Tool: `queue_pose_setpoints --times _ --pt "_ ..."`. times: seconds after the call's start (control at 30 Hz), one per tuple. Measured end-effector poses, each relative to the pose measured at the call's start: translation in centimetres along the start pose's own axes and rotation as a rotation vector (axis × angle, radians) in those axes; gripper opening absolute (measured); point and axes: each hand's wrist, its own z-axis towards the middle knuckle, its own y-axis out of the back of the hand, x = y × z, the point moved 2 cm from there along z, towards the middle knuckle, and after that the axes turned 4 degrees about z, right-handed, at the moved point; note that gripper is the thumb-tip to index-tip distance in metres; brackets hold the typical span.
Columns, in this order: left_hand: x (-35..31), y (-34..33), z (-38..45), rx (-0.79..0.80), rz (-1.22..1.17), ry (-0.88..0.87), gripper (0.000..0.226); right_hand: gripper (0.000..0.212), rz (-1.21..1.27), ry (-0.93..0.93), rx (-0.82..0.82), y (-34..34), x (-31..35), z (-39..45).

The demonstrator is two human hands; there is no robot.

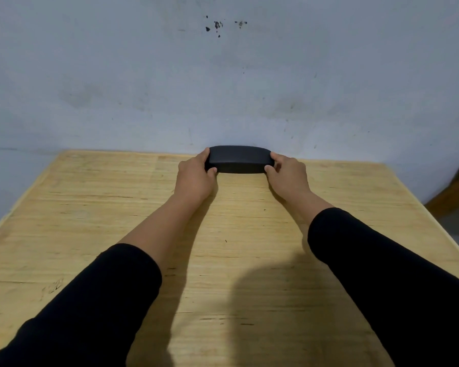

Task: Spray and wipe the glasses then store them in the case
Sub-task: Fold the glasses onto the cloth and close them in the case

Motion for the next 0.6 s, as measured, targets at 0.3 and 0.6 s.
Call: queue_pose_setpoints --times 0.3,0.6 --pt "-1.8 2.0 -3.6 -0.038 0.31 -0.099 0.038 0.049 -0.364 0.132 0.112 1.3 1.1 -3.8" --pt "-5.0 5.8 -7.9 -0.159 0.488 -0.257 0.034 0.055 -0.56 0.307 0.015 4.6 3.2 -9.5"
